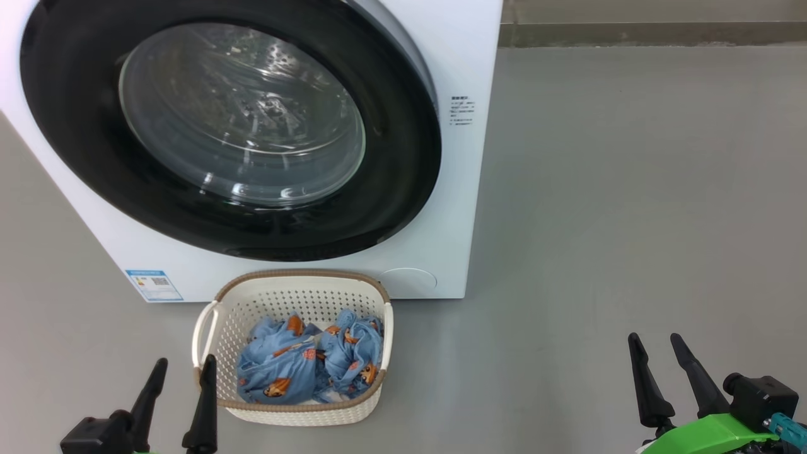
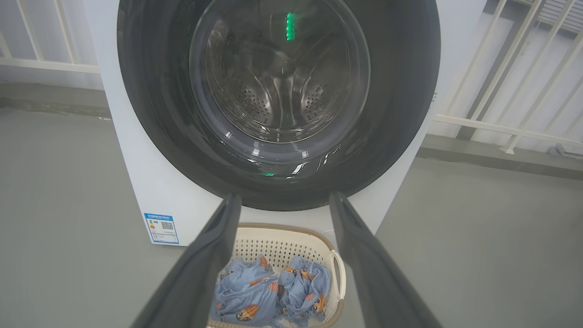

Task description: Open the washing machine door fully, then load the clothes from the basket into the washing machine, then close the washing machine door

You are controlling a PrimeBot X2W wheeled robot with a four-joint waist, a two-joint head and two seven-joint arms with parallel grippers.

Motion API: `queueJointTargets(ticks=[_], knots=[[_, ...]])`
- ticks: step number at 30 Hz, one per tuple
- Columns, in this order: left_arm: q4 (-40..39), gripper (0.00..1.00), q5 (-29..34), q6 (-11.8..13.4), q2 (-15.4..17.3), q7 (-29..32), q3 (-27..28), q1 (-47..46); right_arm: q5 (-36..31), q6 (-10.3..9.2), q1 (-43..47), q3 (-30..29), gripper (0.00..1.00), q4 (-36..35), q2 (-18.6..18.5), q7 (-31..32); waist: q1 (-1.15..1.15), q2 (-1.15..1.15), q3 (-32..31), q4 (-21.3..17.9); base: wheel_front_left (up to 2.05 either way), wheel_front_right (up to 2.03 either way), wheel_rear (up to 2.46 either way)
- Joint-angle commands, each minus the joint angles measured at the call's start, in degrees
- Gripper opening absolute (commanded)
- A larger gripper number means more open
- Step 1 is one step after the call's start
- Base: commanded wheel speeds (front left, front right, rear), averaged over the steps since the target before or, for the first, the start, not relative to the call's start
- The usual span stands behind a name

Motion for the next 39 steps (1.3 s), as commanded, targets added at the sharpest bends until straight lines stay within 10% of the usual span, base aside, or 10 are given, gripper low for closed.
queueJointTargets(ticks=[1,16,17,18,19,23,39], knots=[[-1.37,1.00,-0.18,-0.09,1.44,-0.37,2.02,-1.81,-0.12,0.09,-0.61,1.27,1.00,-1.44,-0.73,-0.73,0.00,0.00,0.01,0.04,0.33,0.33,-0.66],[-1.27,1.00,-0.39,-0.09,0.86,-0.37,1.45,-1.48,0.15,0.09,-0.94,1.76,1.00,-1.38,-0.41,-0.73,0.00,0.00,0.00,0.43,0.04,0.04,-0.07],[-1.27,1.00,-0.40,-0.09,0.77,-0.37,1.41,-1.47,0.22,0.09,-1.01,1.99,0.94,-1.33,-0.35,-0.73,0.00,0.00,0.03,0.48,0.00,0.00,0.00],[-1.27,1.00,-0.45,-0.09,0.62,-0.37,1.45,-1.45,0.29,0.09,-1.11,2.22,0.55,-1.27,-0.26,-0.73,0.00,0.00,0.05,0.52,0.00,0.00,0.00],[-1.31,1.00,-0.46,-0.09,0.45,-0.37,1.51,-1.41,0.38,0.09,-1.25,2.49,0.40,-1.19,-0.17,-0.73,0.00,0.00,0.07,0.55,0.00,0.00,0.00],[-1.47,1.00,-0.43,-0.09,-0.40,-0.37,1.62,-0.95,1.54,0.09,-2.20,3.57,0.04,-0.94,0.31,-0.73,0.00,0.00,0.22,0.64,0.00,0.00,0.00],[-1.61,1.00,-1.43,-0.09,-0.77,-0.37,1.17,-1.72,15.98,0.09,-14.11,5.25,0.00,0.46,2.44,-0.73,0.00,0.00,2.23,1.03,0.00,0.00,0.00]])
